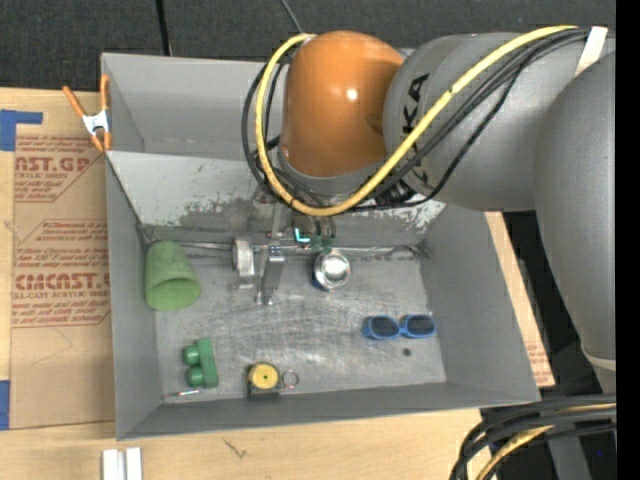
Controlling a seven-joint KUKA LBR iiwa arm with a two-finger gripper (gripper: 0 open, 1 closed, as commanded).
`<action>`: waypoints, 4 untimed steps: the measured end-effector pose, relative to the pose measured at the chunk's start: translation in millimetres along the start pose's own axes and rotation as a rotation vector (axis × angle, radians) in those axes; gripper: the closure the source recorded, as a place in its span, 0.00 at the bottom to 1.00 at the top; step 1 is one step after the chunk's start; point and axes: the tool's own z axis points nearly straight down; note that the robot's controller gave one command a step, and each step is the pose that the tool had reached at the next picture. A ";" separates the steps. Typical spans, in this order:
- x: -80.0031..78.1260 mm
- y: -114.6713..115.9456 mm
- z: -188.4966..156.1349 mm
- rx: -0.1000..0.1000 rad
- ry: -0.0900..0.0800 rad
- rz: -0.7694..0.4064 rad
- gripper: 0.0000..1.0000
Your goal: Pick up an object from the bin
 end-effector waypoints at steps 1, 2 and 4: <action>-6.4 25.2 140.7 -0.001 -0.012 -0.399 0.00; 45.1 43.4 138.9 0.021 -0.020 -0.554 0.00; 87.2 54.1 124.2 0.027 -0.003 -0.772 0.00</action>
Offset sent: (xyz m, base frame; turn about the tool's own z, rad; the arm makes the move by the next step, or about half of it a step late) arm 0.0045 0.0240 -0.1402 -0.3983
